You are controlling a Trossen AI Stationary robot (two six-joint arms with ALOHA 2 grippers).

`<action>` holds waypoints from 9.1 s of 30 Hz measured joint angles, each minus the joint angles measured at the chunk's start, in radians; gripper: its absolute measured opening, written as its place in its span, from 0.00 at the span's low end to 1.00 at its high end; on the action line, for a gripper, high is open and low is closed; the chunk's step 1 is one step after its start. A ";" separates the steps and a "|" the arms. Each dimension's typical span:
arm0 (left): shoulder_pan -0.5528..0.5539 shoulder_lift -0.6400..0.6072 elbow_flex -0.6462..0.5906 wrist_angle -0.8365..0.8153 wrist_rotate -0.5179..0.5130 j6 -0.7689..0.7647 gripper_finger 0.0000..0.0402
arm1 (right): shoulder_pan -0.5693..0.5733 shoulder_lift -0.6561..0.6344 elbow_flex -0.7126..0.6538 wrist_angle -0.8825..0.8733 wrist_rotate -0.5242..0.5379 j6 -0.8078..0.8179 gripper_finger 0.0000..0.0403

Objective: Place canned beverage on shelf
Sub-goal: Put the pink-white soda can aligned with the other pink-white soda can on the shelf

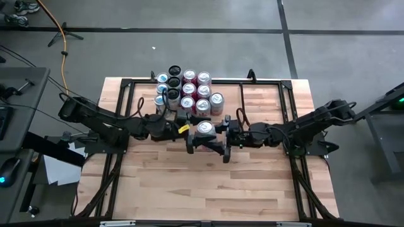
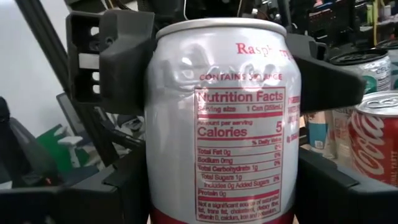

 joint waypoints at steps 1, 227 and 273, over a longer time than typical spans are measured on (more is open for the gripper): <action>0.005 0.000 0.000 0.000 0.014 0.000 0.85 | -0.003 0.000 0.000 -0.001 0.003 0.000 0.68; 0.180 -0.605 -0.114 -0.066 -0.186 0.403 0.64 | -0.907 -0.519 -0.152 -0.745 -0.467 -0.247 0.94; 0.180 -0.605 -0.114 -0.145 -0.193 0.407 0.64 | -0.687 0.329 1.006 -1.884 -0.056 0.505 0.94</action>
